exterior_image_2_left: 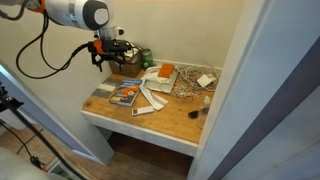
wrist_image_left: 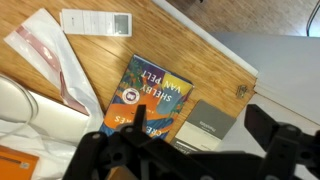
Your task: Move the book to the right
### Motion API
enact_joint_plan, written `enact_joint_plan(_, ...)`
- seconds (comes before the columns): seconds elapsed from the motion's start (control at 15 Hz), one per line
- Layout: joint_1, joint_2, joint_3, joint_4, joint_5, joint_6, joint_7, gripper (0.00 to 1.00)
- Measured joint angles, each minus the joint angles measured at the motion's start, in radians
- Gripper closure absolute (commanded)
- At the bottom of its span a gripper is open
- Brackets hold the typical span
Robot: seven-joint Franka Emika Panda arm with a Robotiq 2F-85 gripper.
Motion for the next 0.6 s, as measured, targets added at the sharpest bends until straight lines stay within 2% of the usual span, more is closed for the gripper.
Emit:
enact_joint_plan(0.2,0.001,-0.126,-0.022,-0.099,-0.019,-0.001,0.077,0.00)
enact_joint_plan(0.4,0.006,-0.235,-0.044,-0.181,-0.053,0.021,0.051,0.00)
enact_joint_plan(0.6,0.008,-0.276,-0.050,-0.215,-0.056,0.031,0.037,0.00)
